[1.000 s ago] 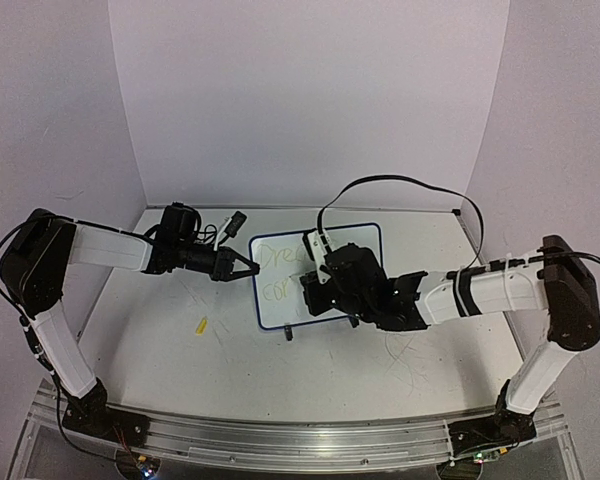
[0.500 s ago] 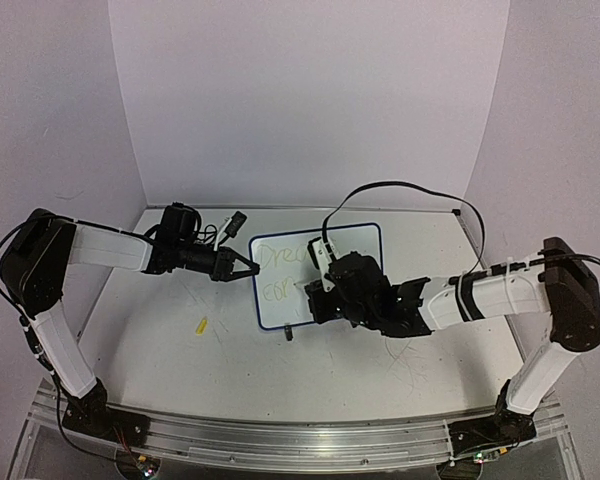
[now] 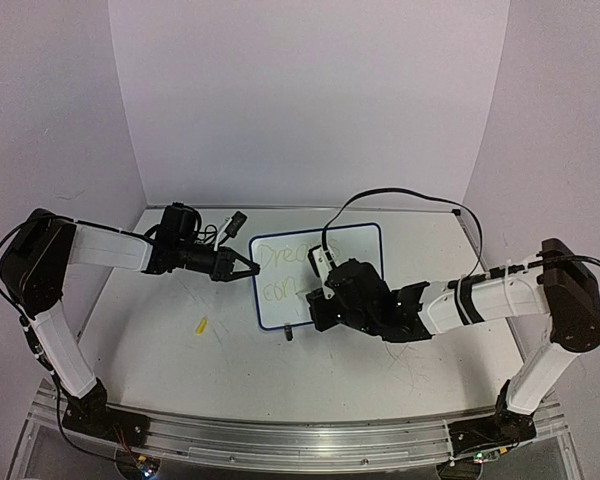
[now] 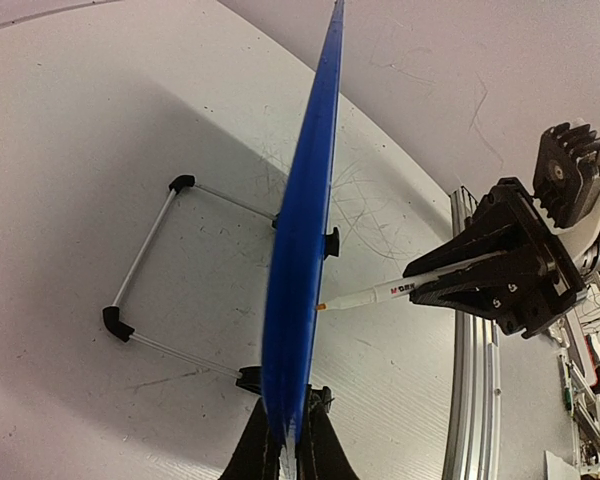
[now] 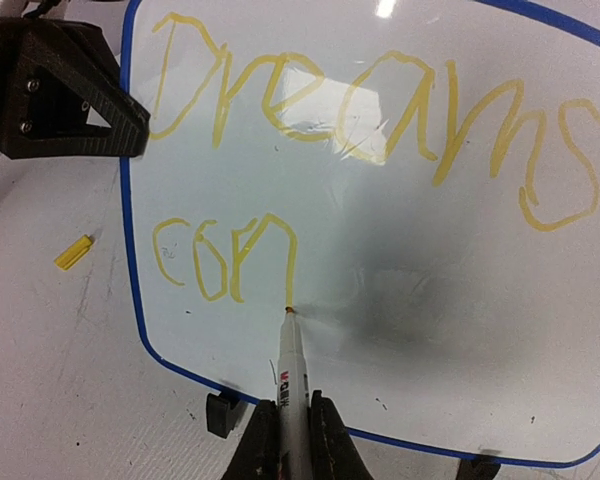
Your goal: Write a sentence on the whiteboard
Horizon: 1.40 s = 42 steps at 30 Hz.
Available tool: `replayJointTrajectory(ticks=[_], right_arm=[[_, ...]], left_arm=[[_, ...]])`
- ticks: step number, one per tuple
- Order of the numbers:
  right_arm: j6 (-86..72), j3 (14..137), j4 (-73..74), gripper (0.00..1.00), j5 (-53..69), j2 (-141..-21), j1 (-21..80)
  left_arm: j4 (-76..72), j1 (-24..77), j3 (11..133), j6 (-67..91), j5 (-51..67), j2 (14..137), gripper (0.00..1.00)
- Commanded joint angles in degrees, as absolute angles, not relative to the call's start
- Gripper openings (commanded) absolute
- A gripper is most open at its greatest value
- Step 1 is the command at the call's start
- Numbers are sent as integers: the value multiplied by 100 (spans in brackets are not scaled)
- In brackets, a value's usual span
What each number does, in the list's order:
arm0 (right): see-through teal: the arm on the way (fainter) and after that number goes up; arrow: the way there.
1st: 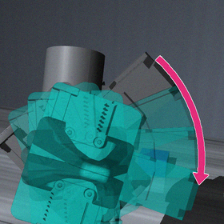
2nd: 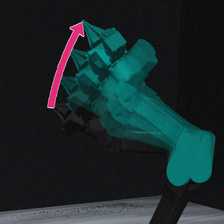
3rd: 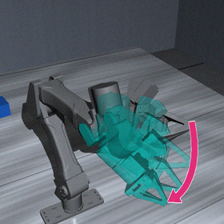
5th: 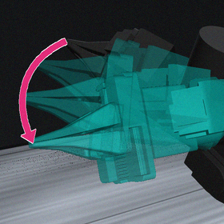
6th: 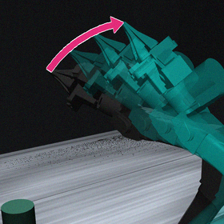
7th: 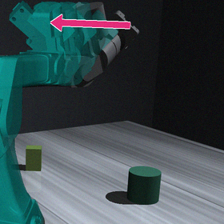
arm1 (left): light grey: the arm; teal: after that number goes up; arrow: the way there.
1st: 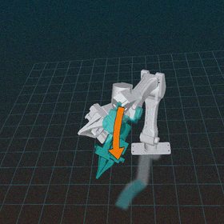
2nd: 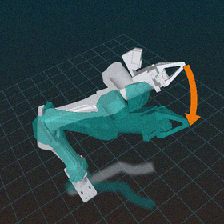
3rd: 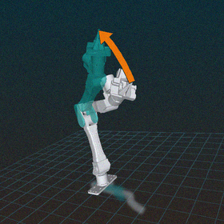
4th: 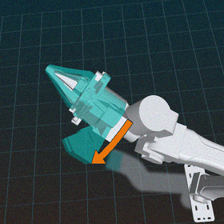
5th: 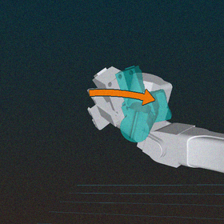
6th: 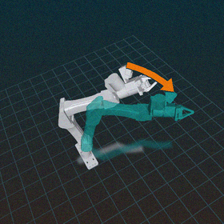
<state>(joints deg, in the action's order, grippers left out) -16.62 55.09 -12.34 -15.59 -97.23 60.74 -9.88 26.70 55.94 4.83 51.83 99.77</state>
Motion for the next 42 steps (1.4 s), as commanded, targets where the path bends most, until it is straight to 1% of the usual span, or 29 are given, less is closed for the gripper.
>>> replayJointTrajectory(ticks=[1,21,33,42], right_arm=[[-1677,5642,-1178,0,-1734,-9824,6065],[-1436,5993,-1415,0,-1987,-9839,5811],[-1494,5777,-1389,0,-2249,-9576,5786],[-1577,5624,-1315,0,-2227,-9499,5785]], left_arm=[[-856,2760,5758,263,4961,10031,0],[-853,2760,5764,249,4969,10029,0],[-853,2760,5769,250,4966,10034,0],[-844,2760,5769,247,4958,10028,0]])
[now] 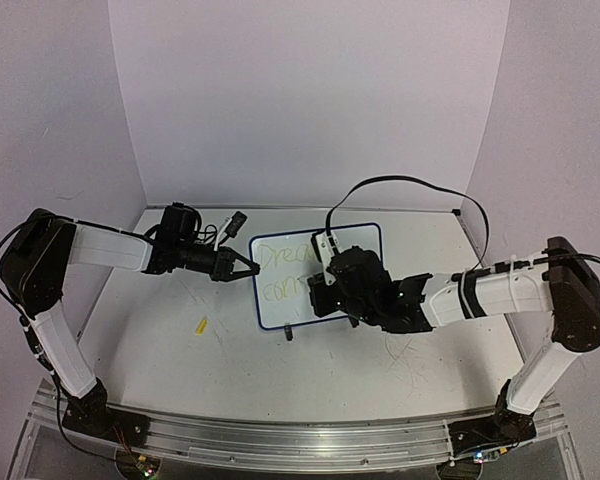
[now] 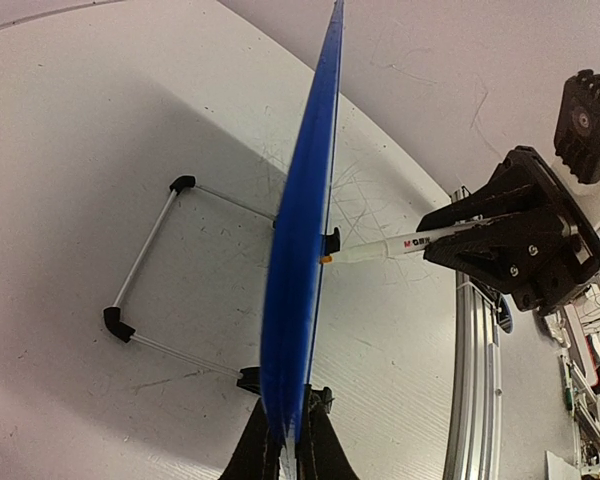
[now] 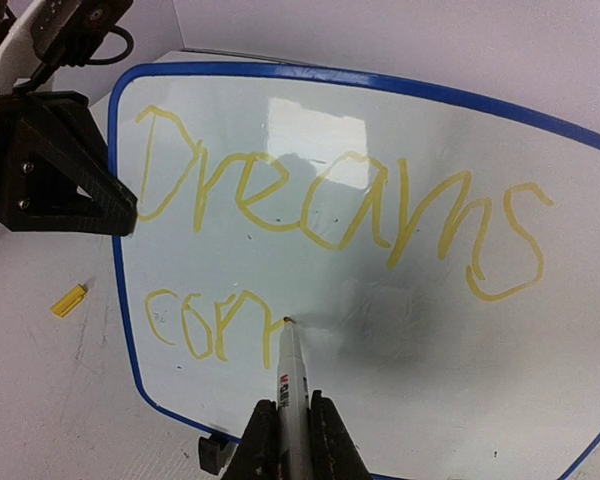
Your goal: Write a sentence on the whiteboard
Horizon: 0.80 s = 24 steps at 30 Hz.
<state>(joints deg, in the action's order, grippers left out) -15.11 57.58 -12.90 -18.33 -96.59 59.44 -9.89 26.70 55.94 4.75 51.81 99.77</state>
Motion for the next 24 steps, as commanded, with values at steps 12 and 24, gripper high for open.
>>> replayJointTrajectory(ticks=[12,24], right_arm=[[-1830,5368,-1207,0,-2002,-9462,5844],[-1986,5187,-1123,0,-1872,-9519,5960]], left_arm=[[-848,2760,5775,250,4978,10050,0],[-847,2767,5789,258,4984,10075,0]])
